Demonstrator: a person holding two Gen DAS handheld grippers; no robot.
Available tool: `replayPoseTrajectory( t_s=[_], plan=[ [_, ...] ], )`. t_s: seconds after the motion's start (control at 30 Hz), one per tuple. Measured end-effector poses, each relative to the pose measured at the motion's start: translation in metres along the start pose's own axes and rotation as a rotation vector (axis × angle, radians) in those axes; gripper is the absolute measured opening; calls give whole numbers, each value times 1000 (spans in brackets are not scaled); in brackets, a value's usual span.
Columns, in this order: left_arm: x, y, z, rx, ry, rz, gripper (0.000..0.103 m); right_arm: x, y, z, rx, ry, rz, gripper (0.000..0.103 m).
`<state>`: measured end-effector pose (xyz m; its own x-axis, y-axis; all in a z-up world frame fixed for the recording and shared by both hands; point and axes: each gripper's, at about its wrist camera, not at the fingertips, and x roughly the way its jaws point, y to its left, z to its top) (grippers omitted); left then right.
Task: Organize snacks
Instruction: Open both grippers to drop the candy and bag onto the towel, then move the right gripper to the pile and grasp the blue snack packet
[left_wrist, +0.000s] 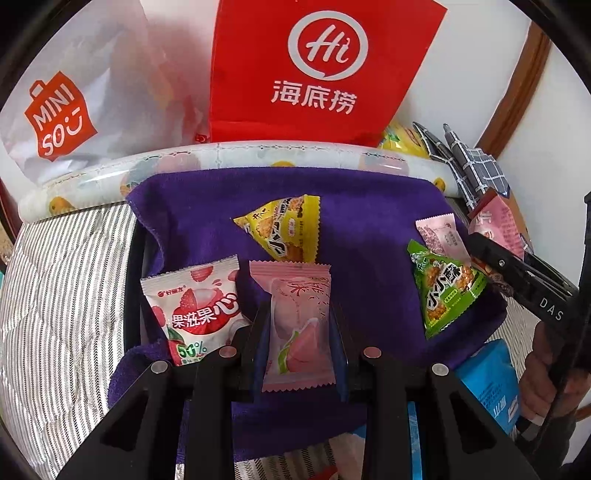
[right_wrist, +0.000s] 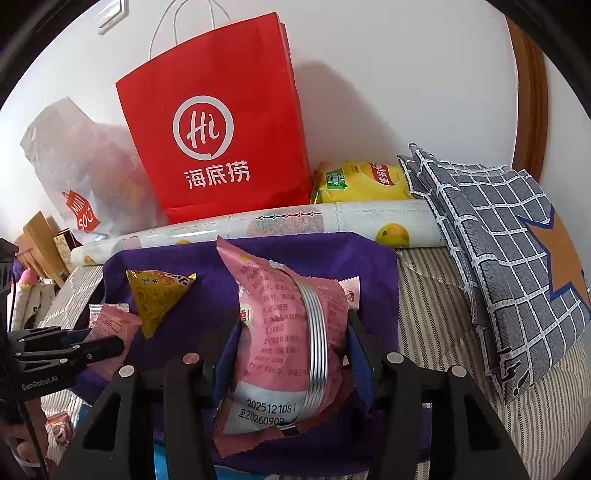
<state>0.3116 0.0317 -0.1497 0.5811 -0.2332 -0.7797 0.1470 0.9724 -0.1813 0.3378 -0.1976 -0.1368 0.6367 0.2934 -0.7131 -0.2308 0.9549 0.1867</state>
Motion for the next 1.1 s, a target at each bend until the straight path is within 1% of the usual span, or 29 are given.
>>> replayPoseTrajectory(
  t_s=[0.2,0.3,0.37,0.57,0.63,0.73,0.77,0.8,0.87,0.93,1.0,1.03,1.1],
  plan=[
    [-2,0,1,-7,-10,-8,30,-2,3,-1,-12,-8,2,52],
    [-3,3,1,-16,-10,-11,30,-4,5,0,-24,-17,7,56],
    [-3,4,1,-20,-11,-13,30,-7,7,0,-35,-28,8,62],
    [-7,3,0,-18,-23,-18,30,-18,9,2,-41,-75,6,66],
    [-9,2,0,-17,-29,-22,30,-24,8,4,-22,-91,24,66],
    [-13,2,2,-20,-41,-34,30,-33,7,8,1,-118,74,69],
    [-13,2,2,-21,-42,-35,34,-36,7,9,6,-126,76,70],
    [-14,2,3,-24,-43,-38,41,-38,8,9,13,-136,73,70],
    [-16,1,3,-23,-49,-39,48,-43,9,11,26,-143,66,70],
    [-18,0,4,-19,-48,-27,50,-50,9,12,48,-141,71,70],
    [-20,-1,5,-19,-44,-40,59,-58,9,10,71,-139,84,70],
    [-21,-1,5,-21,-46,-45,60,-62,9,8,74,-143,88,70],
    [-24,-3,6,-22,-48,-41,67,-71,11,2,65,-154,69,70]
  ],
)
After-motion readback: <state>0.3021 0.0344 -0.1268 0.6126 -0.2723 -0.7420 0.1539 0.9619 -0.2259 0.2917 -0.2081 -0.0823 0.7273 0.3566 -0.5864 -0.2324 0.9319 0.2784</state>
